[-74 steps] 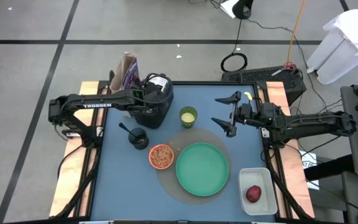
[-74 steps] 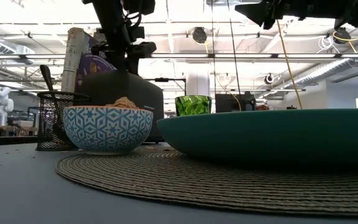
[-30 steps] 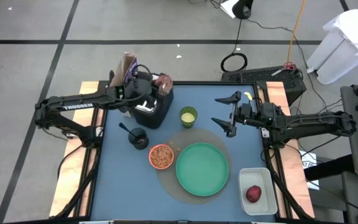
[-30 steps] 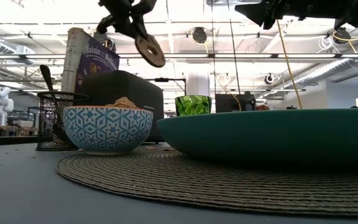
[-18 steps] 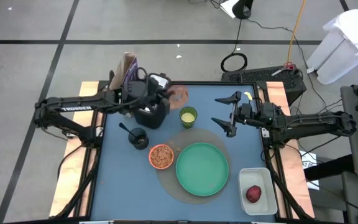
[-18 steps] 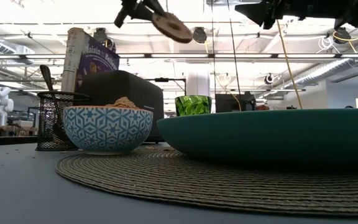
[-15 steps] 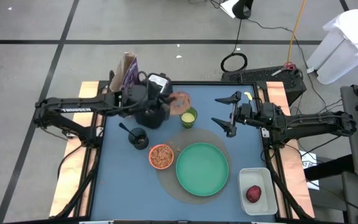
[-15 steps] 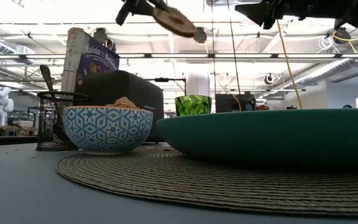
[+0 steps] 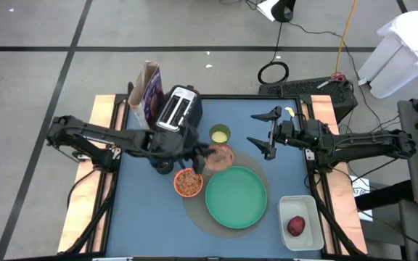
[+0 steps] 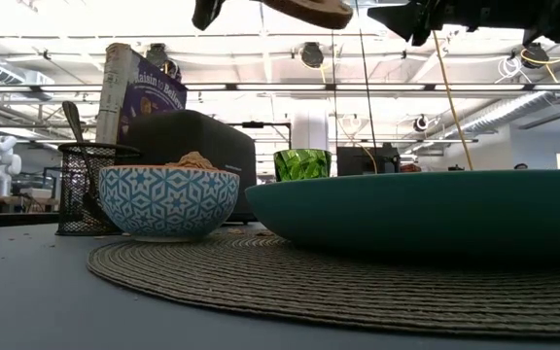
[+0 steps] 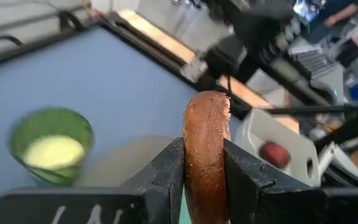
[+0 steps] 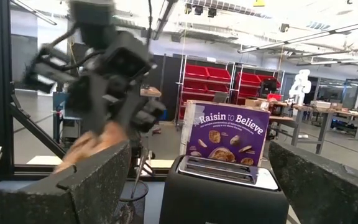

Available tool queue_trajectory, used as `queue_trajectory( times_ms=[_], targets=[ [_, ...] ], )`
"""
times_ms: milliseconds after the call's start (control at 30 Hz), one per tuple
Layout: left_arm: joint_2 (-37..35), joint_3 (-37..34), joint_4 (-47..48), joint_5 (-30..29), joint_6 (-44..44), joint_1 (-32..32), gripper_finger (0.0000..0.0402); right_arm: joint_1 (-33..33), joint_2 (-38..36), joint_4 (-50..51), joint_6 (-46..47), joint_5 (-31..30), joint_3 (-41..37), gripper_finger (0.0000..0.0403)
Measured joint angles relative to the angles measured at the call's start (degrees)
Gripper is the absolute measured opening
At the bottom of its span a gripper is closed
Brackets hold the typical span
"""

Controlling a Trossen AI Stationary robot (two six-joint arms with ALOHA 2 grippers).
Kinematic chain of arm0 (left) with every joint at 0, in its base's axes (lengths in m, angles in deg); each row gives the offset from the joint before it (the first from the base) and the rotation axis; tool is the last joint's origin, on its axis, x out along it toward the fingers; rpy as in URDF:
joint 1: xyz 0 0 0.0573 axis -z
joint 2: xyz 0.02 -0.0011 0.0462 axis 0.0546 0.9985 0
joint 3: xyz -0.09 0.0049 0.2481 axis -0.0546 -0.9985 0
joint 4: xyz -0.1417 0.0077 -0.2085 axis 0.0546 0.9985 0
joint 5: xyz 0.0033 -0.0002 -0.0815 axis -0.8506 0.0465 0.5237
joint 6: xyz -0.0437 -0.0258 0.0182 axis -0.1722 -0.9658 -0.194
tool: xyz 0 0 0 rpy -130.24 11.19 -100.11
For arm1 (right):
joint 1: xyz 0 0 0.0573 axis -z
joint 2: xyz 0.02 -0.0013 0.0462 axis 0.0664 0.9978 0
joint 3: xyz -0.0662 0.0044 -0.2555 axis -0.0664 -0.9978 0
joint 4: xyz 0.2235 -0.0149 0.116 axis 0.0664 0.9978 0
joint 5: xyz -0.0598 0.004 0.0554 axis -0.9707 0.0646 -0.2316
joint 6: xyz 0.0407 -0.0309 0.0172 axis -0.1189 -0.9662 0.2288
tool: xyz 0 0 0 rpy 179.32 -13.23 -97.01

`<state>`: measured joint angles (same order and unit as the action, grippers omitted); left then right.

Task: Arrange a breakfast setting
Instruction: Put the bagel on the green plate

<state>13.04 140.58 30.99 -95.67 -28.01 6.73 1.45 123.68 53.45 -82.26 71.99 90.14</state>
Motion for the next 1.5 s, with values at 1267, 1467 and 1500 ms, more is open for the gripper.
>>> queue_trajectory(
  times_ms=[1267, 1467, 1500],
  targets=[
    [28.46, -0.02, -16.08, 3.76, -21.48, 5.15, 0.0092, 0.0, 0.0, 0.22, -0.01, 0.0, 0.02, 0.0375],
    [28.41, -0.02, -14.17, 3.85, -21.28, 5.27, 0.0092, 0.0, 0.0, 0.22, -0.02, 0.0, 0.02, 0.0375],
    [28.4, -0.02, -14.05, 3.88, -21.27, 5.28, 0.0092, 0.0, 0.0, 0.22, -0.02, 0.0, 0.01, 0.0375]
  ],
)
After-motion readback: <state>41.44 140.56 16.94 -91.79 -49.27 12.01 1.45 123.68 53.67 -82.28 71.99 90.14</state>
